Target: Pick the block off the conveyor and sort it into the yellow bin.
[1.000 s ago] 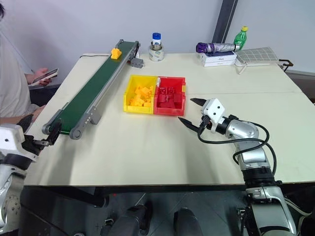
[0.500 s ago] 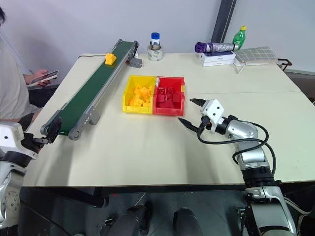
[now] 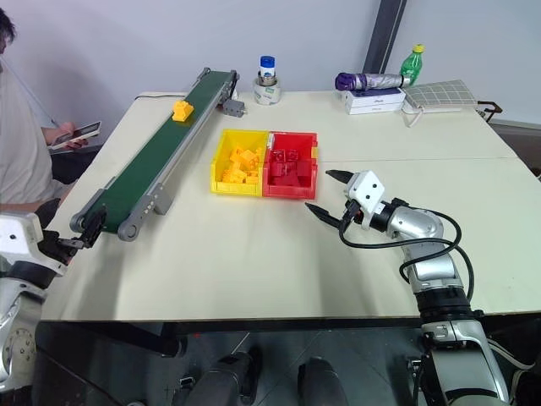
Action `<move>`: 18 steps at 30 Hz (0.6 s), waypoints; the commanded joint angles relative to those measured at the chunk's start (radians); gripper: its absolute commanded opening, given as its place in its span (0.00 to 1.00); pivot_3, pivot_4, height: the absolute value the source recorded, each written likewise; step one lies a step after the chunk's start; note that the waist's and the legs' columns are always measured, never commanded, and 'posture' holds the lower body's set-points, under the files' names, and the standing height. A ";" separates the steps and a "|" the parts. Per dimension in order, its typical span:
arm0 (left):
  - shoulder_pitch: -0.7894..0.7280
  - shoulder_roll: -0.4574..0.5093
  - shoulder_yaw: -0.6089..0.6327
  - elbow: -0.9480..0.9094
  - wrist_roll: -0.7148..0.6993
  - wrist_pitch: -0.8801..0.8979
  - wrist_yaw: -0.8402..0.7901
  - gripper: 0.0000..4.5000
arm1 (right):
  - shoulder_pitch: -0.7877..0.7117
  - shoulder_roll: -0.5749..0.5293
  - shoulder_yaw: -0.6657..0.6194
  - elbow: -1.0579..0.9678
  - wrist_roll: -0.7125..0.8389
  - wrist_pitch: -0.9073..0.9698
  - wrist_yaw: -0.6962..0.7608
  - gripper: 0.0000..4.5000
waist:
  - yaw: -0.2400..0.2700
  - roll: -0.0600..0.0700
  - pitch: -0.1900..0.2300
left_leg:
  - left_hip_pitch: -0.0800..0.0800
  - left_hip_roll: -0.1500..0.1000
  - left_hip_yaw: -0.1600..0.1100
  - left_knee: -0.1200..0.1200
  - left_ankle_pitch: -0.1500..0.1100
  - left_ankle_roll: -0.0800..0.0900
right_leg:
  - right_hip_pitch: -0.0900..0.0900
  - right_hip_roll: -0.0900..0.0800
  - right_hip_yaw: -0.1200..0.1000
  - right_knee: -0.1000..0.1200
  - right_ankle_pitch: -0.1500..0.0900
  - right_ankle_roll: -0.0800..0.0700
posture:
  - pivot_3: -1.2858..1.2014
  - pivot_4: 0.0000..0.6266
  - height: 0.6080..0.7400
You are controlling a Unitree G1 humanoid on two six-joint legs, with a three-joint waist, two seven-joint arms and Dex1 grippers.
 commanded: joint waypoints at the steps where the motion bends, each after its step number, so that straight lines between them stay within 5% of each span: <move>1: -0.012 0.016 0.003 -0.015 -0.002 0.000 0.005 0.99 | -0.022 -0.003 -0.013 -0.024 0.008 -0.012 0.001 1.00 | 0.000 0.000 0.000 | 0.000 0.000 0.000 0.000 0.000 0.000 | 0.000 0.000 0.000 0.000 0.000 0.000 | 0.52 0.24 1.00; 18: -0.045 0.023 -0.008 -0.008 0.000 0.017 0.006 0.99 | 0.085 -0.018 -0.018 -0.259 0.229 0.218 0.147 1.00 | 0.000 0.000 0.000 | 0.000 0.000 0.000 -0.001 0.000 0.000 | 0.000 0.000 0.000 0.000 0.000 0.000 | 0.52 0.24 1.00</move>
